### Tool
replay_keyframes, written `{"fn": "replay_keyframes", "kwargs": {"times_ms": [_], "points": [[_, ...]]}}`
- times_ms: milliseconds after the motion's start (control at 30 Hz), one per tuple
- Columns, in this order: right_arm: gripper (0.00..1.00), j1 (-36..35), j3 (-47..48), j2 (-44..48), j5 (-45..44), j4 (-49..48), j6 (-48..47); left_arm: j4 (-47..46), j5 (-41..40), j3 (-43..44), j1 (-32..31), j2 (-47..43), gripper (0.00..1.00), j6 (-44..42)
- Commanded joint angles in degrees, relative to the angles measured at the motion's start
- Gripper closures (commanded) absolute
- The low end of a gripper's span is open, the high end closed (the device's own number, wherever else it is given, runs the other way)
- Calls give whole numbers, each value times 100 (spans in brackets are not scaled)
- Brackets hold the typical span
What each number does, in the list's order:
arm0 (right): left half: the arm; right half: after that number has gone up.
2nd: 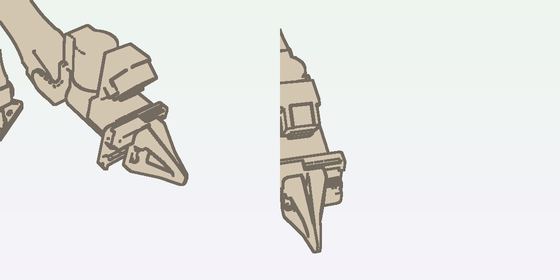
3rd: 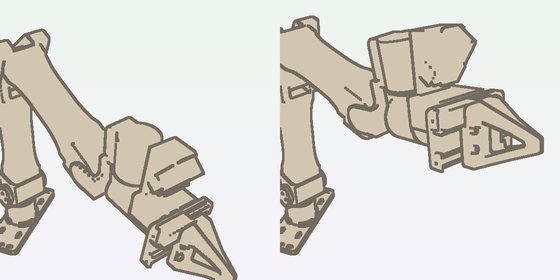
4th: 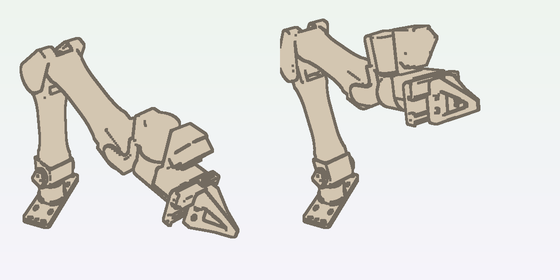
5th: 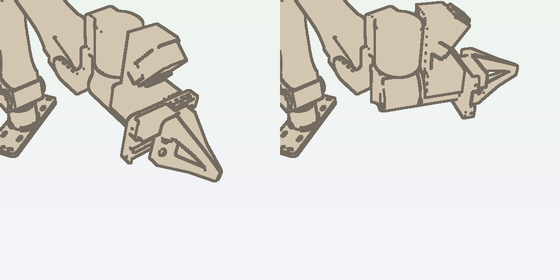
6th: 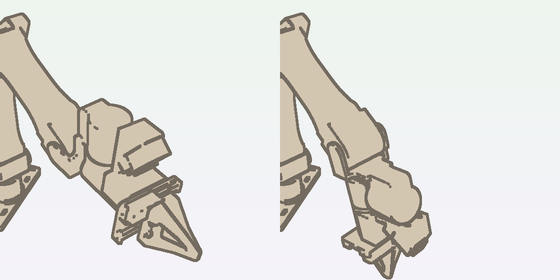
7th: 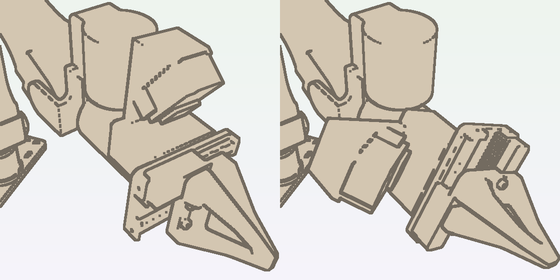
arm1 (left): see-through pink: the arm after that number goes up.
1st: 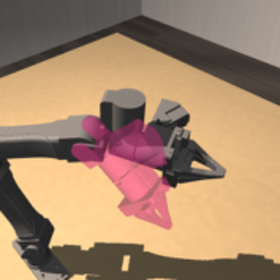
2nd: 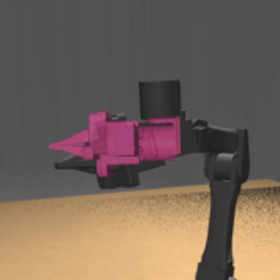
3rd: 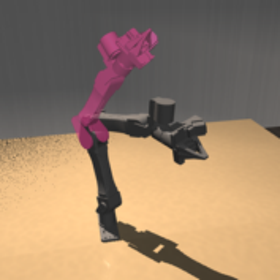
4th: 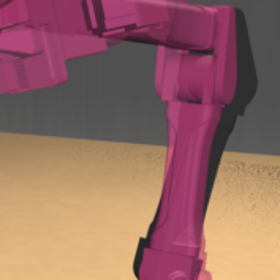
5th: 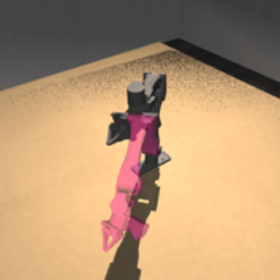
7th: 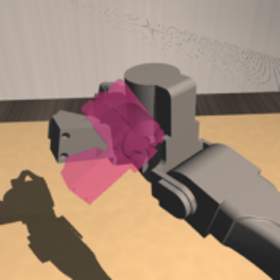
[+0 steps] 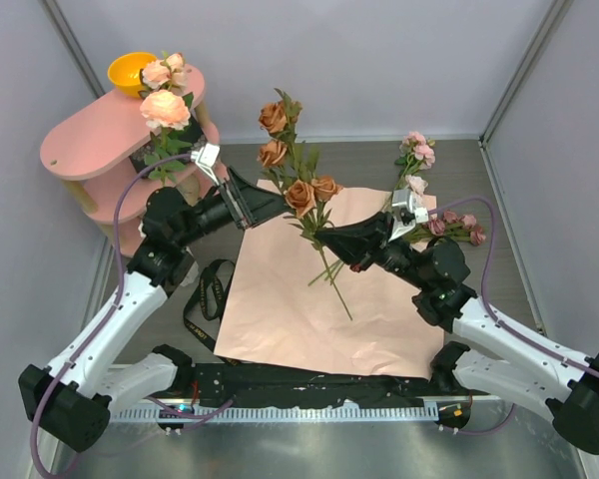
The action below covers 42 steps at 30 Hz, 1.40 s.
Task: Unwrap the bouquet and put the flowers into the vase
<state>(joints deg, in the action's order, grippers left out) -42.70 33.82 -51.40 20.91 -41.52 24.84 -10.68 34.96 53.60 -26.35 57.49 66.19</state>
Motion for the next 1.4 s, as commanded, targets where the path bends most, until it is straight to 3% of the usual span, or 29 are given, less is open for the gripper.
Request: {"fn": "replay_keyframes", "kwargs": {"times_ms": [0, 167, 267, 400, 800, 867, 900, 933, 1000, 1100, 1167, 1367], "points": [[99, -125, -25, 297, -16, 3, 82, -1007, 257, 484, -273, -72, 5, 334], [99, -204, 168, 402, 115, 249, 152, -243, -111, 818, -1090, 113, 2, -326], [99, -213, 151, 455, 185, 293, 161, -321, -296, 862, -1293, 139, 5, -423], [99, -221, 28, 525, 431, 206, 179, -119, -499, 1020, -1329, 192, 28, -537], [99, -239, 72, 376, 502, 117, 144, 487, -464, 1406, -1320, 148, 67, -1045], [90, -239, 45, 350, 327, 118, 48, 882, -420, 1573, -1320, 209, 74, -1248], [85, -239, 19, 341, 205, 144, 4, 1014, -368, 1774, -1320, 244, 78, -1458], [73, -239, 10, 332, -66, 187, -101, 1372, -367, 1881, -1329, 253, 84, -1599], [57, -239, -16, 288, -428, 362, -216, 1986, -437, 2109, -1320, 271, 87, -2055], [48, -239, -42, 262, -1552, 792, -427, 3057, -1049, 2645, -1320, 184, 91, -2618], [47, -239, -51, 279, -2445, 1048, -550, 3640, -1464, 3207, -1320, 122, 91, -3268], [48, -230, -368, 323, -3680, 1313, -621, 5381, -3572, 4743, -1320, -274, 84, -4543]]}}
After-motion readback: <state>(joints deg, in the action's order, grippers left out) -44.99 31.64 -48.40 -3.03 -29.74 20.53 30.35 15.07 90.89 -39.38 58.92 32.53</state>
